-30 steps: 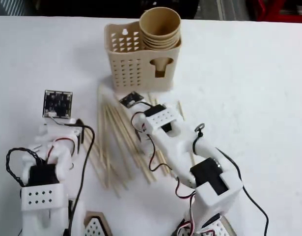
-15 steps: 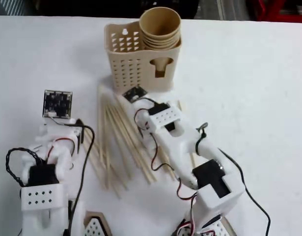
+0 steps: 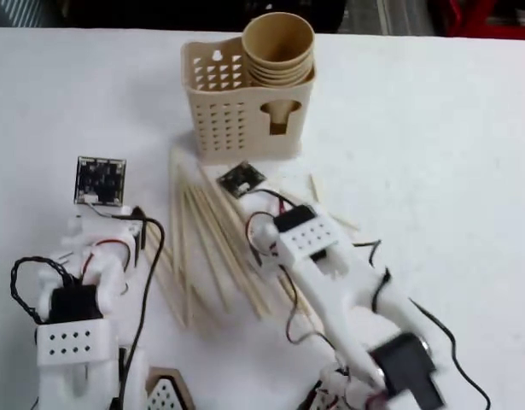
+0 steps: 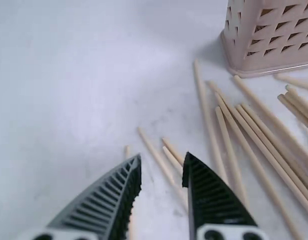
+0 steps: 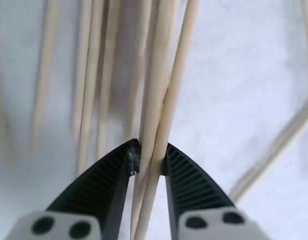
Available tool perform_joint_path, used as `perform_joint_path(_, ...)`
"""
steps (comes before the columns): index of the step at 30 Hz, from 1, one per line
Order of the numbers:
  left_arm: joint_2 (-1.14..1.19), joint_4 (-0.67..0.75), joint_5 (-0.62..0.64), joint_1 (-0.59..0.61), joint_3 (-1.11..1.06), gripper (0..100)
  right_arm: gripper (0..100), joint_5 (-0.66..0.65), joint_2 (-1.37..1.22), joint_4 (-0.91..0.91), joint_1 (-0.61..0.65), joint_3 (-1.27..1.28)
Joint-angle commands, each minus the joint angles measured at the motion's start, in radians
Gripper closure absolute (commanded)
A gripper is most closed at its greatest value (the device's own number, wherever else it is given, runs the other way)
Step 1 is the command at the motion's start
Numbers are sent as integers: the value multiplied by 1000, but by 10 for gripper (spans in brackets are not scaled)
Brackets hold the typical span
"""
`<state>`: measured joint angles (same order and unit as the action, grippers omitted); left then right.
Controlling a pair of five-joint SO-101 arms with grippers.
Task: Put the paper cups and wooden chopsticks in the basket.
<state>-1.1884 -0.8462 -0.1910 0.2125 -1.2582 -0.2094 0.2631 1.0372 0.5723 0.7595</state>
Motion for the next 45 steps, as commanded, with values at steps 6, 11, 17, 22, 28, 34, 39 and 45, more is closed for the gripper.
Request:
perform_joint_path(6, -16, 25, 5, 10, 3, 853, 981, 114, 329, 64, 12, 8)
perform_joint_path(11, -16, 25, 5, 10, 3, 853, 981, 133, 415, 62, 13, 6)
perform_joint_path(17, -16, 25, 5, 10, 3, 853, 981, 141, 506, 58, 13, 5)
perform_joint_path(22, -16, 25, 5, 10, 3, 853, 981, 141, 607, 53, 13, 3)
perform_joint_path(28, -16, 25, 5, 10, 3, 853, 981, 141, 656, -41, 7, 5)
perform_joint_path(34, -16, 25, 5, 10, 3, 853, 981, 141, 654, -283, 10, 8)
perform_joint_path(39, -16, 25, 5, 10, 3, 853, 981, 141, 654, -452, 10, 11)
perform_joint_path(45, -16, 25, 5, 10, 3, 853, 981, 141, 654, -506, 12, 11)
